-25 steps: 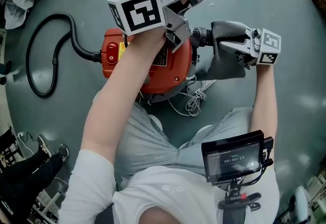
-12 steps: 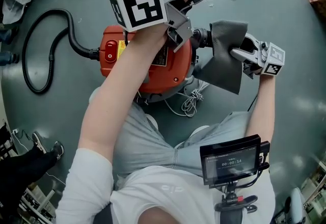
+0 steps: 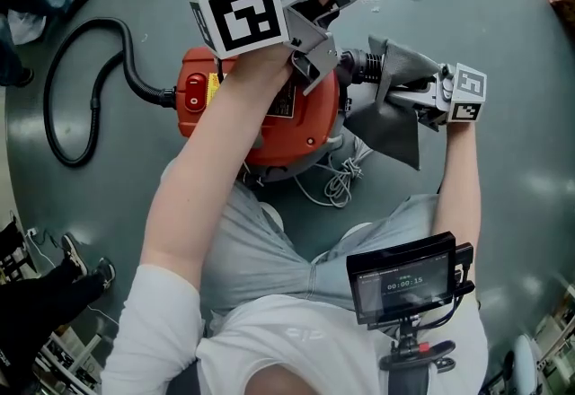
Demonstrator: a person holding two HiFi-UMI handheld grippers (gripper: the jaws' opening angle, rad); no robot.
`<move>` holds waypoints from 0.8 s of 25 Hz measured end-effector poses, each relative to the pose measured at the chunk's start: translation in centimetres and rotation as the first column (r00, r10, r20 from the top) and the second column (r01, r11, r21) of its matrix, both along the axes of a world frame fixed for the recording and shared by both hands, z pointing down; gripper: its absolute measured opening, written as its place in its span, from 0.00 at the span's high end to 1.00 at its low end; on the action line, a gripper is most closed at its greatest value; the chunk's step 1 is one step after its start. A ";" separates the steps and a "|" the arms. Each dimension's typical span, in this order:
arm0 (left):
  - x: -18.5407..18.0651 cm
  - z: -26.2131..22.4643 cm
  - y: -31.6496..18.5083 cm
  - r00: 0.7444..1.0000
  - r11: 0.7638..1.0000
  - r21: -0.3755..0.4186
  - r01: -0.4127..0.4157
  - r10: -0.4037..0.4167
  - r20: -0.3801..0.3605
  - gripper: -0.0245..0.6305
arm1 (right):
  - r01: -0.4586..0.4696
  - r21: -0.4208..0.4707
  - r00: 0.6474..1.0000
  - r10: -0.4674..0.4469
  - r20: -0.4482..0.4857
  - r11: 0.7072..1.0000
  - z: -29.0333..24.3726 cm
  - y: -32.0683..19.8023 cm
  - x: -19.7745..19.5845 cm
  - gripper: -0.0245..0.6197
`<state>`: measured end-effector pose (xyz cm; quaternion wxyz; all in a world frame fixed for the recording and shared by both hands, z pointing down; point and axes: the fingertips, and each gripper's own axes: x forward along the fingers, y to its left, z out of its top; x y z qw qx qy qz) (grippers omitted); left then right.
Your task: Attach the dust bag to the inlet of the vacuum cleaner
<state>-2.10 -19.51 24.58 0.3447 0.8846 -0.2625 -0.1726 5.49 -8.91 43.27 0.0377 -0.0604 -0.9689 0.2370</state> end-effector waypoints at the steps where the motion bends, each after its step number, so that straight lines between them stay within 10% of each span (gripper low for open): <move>1: 0.0 0.0 0.0 1.000 1.000 0.002 -0.002 0.002 -0.001 0.58 | 0.000 0.037 0.999 0.001 -0.043 0.999 -0.2 -0.1 -0.1 0.52; 5: 0.1 -0.2 -0.1 0.999 1.000 -0.002 -0.013 0.012 -0.031 0.58 | 0.043 0.217 0.979 0.003 -0.205 0.975 -0.6 -0.2 -0.4 0.49; 9: 0.2 0.0 0.0 0.999 1.000 -0.008 -0.014 0.013 -0.040 0.58 | -0.012 0.361 1.000 0.010 0.005 0.933 -8.0 0.0 -1.4 0.49; 11: 0.2 -0.1 -0.1 0.999 1.000 -0.015 -0.014 0.013 -0.051 0.58 | 0.065 0.429 0.998 -0.050 -0.047 0.901 -8.9 1.1 -3.8 0.49; 17: -0.1 -0.1 -0.2 0.998 1.000 -0.019 -0.003 0.001 -0.065 0.58 | -0.231 0.211 0.957 0.183 0.226 0.950 -12.3 -3.1 4.1 0.49; 20: -0.1 -0.1 -0.2 0.998 1.000 -0.011 0.000 -0.001 -0.065 0.58 | -0.366 0.199 0.928 0.372 0.010 0.909 -5.8 -6.1 9.6 0.50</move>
